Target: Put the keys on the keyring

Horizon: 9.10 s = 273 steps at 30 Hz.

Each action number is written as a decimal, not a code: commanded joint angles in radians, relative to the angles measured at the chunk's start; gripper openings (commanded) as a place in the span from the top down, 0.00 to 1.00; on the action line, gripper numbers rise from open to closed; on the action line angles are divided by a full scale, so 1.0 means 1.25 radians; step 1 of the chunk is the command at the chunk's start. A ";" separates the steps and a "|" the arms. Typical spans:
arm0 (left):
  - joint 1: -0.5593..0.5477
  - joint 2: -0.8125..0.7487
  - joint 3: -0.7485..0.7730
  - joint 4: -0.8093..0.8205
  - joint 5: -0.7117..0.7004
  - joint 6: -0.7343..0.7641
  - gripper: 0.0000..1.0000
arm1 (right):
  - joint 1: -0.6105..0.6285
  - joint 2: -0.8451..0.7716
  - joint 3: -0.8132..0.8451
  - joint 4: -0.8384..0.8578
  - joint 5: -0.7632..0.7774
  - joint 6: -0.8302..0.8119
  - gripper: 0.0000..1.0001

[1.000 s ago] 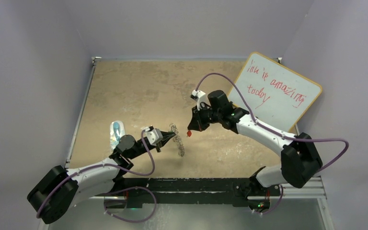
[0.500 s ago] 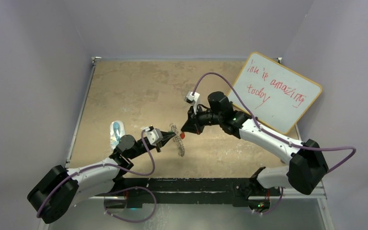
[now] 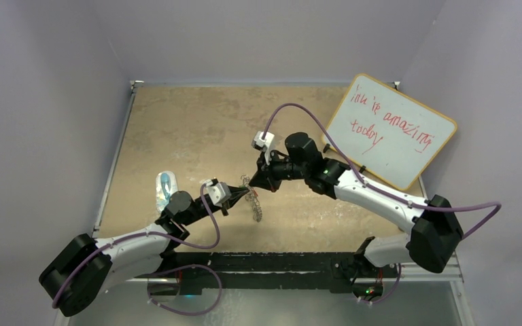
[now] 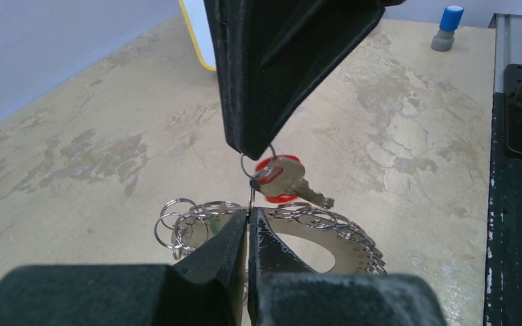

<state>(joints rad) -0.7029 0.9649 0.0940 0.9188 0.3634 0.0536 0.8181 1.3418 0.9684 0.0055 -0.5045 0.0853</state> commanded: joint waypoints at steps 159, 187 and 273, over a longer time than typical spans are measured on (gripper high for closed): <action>-0.001 0.036 0.029 0.068 0.019 -0.022 1.00 | 0.010 -0.067 -0.045 0.085 0.020 -0.089 1.00; -0.001 0.032 0.030 0.061 0.017 -0.021 1.00 | 0.010 -0.018 -0.023 0.054 0.082 -0.089 1.00; -0.001 0.032 0.034 0.064 0.005 -0.037 1.00 | 0.037 -0.066 -0.086 0.078 0.196 -0.124 1.00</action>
<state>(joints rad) -0.7029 1.0115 0.1051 0.9569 0.3725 0.0303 0.8528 1.3109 0.8700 0.0959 -0.2703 -0.0460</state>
